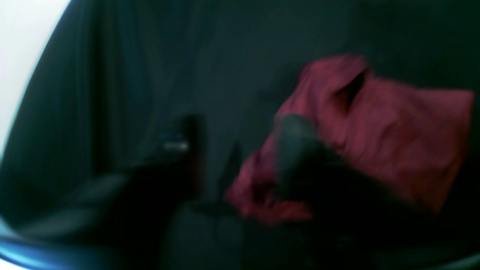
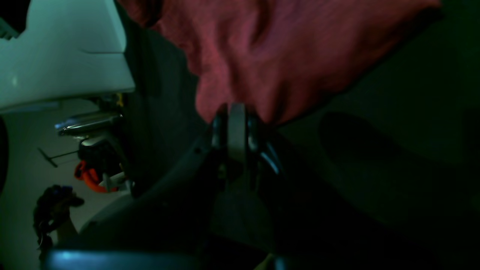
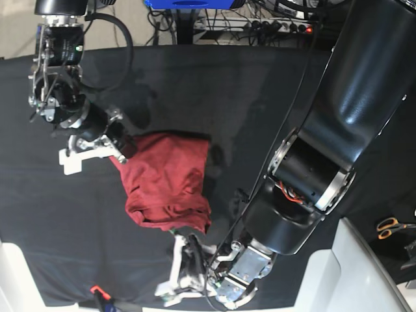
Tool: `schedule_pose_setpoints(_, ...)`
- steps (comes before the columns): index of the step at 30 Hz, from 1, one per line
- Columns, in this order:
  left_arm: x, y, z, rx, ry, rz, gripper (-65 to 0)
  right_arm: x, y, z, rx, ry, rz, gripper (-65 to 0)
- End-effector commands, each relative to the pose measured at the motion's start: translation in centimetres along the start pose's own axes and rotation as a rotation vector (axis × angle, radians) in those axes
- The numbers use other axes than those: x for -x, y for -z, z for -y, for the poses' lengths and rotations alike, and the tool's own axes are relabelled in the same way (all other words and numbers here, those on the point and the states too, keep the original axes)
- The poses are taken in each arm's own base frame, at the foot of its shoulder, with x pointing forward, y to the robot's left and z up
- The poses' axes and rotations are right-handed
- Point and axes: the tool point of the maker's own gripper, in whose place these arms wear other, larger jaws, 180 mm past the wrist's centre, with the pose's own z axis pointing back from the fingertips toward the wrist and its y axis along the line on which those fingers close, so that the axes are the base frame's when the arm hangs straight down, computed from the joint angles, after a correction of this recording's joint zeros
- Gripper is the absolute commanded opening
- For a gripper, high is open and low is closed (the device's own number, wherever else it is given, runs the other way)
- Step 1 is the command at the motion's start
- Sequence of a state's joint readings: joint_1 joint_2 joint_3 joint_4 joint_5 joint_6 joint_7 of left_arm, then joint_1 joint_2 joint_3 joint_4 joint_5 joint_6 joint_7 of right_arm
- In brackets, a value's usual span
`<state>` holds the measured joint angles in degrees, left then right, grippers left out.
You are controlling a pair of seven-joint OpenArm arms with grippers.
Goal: Fold the T-shirt properly
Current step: 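Hold the shirt with the right gripper while the left gripper drags its edge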
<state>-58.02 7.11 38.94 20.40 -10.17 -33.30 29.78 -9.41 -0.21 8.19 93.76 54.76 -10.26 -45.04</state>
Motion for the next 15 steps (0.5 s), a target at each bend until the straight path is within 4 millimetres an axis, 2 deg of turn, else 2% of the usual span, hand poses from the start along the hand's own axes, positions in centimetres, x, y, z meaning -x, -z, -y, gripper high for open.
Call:
schedule_pose_setpoints(1,-2.7,-1.1,-0.4,-0.010,0.027,0.050,-65.0,-1.0,-0.3,-1.4,-0.041,-0.017,0.027,-63.5)
schedule_pose_setpoints(5,-1.3,-1.0,2.9,0.010,0.110,0.047,-65.0,-1.0,-0.2,-1.3,-0.037,-0.015,0.026,-63.5)
schedule_pose_setpoints(10,-2.0,-2.9,7.1,0.009,0.225,0.053,-65.0,-1.1,-0.2,-1.2,-0.036,-0.017,0.028,-63.5)
schedule_pose_setpoints(15,0.4,-2.1,7.7,0.026,0.205,-0.027,-65.0,-1.6,-0.4,-0.8,-0.026,-0.028,0.036,-63.5)
